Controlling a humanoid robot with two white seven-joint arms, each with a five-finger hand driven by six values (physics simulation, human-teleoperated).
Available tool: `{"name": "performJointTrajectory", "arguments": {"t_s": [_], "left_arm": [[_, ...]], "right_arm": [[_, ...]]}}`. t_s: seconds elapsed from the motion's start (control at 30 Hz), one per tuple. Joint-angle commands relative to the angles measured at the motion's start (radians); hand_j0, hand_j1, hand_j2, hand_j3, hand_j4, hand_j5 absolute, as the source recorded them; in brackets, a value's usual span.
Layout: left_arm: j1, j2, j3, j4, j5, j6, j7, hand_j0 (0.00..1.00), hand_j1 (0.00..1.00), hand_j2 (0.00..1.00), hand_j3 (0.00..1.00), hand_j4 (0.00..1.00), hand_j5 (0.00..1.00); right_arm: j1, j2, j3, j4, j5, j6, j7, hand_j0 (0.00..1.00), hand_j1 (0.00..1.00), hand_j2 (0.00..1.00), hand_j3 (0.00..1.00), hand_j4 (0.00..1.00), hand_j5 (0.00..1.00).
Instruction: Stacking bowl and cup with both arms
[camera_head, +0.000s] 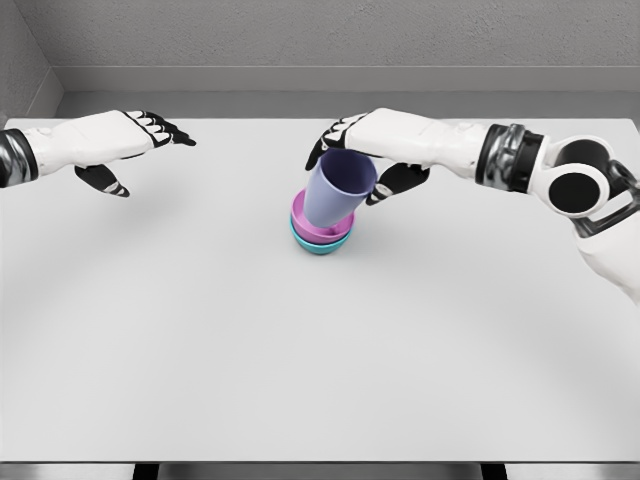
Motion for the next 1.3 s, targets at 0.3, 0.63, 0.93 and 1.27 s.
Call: {"name": "performJointTrajectory", "arguments": {"t_s": [0.3, 0.63, 0.93, 1.27], "left_arm": [[0.000, 0.001, 0.001, 0.000, 0.006, 0.002, 0.001, 1.00, 1.00, 1.00, 1.00, 1.00, 1.00], [0.000, 0.002, 0.001, 0.000, 0.006, 0.002, 0.001, 1.00, 1.00, 1.00, 1.00, 1.00, 1.00], [0.002, 0.002, 0.001, 0.000, 0.006, 0.002, 0.001, 1.00, 1.00, 1.00, 1.00, 1.00, 1.00], [0.002, 0.002, 0.001, 0.000, 0.006, 0.002, 0.001, 1.00, 1.00, 1.00, 1.00, 1.00, 1.00]], "right_arm": [[-0.002, 0.031, 0.003, 0.042, 0.037, 0.032, -0.001, 0.69, 0.69, 0.69, 0.69, 0.69, 0.69], [-0.011, 0.049, 0.023, 0.085, 0.039, 0.032, -0.001, 0.82, 0.82, 0.82, 0.82, 0.82, 0.82], [-0.011, 0.049, 0.030, 0.084, 0.039, 0.032, -0.001, 1.00, 1.00, 1.00, 1.00, 1.00, 1.00], [-0.025, 0.075, 0.039, 0.084, 0.039, 0.032, -0.001, 1.00, 1.00, 1.00, 1.00, 1.00, 1.00]]}}
